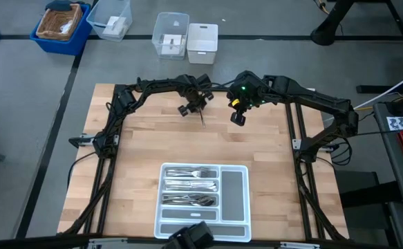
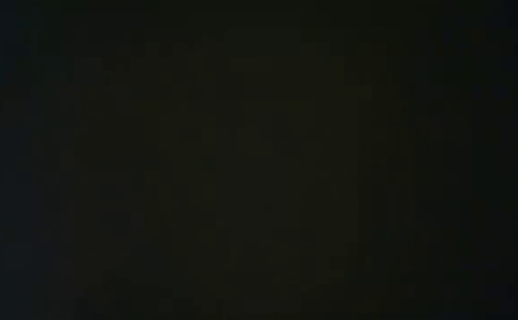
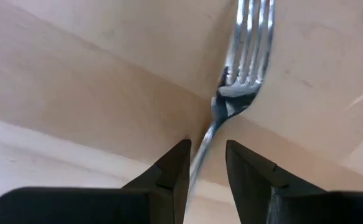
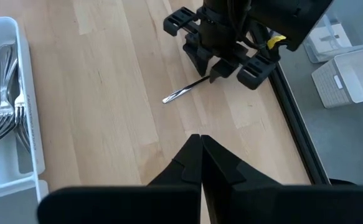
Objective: Sort silverware
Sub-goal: Put the silver fork into the top section of the white silverware tray
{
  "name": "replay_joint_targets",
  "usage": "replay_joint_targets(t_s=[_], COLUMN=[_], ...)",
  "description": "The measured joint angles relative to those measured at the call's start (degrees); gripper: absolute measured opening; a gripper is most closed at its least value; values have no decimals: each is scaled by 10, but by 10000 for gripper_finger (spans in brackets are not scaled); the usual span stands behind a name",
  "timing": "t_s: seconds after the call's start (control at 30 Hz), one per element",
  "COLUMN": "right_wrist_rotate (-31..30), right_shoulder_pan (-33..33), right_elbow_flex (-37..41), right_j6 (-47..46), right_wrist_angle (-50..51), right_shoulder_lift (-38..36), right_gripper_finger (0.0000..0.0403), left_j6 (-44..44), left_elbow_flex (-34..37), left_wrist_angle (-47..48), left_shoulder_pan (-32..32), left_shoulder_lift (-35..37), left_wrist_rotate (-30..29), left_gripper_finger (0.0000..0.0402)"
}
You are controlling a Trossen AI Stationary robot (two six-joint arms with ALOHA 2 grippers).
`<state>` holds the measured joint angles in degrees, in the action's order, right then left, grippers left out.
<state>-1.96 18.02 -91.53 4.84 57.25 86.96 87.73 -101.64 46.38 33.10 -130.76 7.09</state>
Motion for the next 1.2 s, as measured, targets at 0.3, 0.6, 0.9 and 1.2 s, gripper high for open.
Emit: replay_joint_targets(t_s=[0.3, 0.6, 0.9, 1.2], right_wrist_rotate=[0, 0, 0, 0], right_shoulder_pan=[0, 0, 0, 0], right_elbow_flex=[0, 0, 0, 0], right_j6=[0, 0, 0, 1], right_wrist_angle=[0, 0, 0, -1], right_shoulder_lift=[0, 0, 0, 0], right_gripper_finger=[5, 5, 5, 5], left_j6=[-44, -122, -188, -191], left_elbow_flex=[-2, -1, -1, -12], left_wrist_angle=[85, 157, 167, 145], left_shoulder_pan=[-11, -13, -13, -12], left_shoulder_lift=[0, 0, 0, 3], left_wrist_rotate=[1, 2, -20, -63], left_gripper_finger=[95, 95, 95, 95])
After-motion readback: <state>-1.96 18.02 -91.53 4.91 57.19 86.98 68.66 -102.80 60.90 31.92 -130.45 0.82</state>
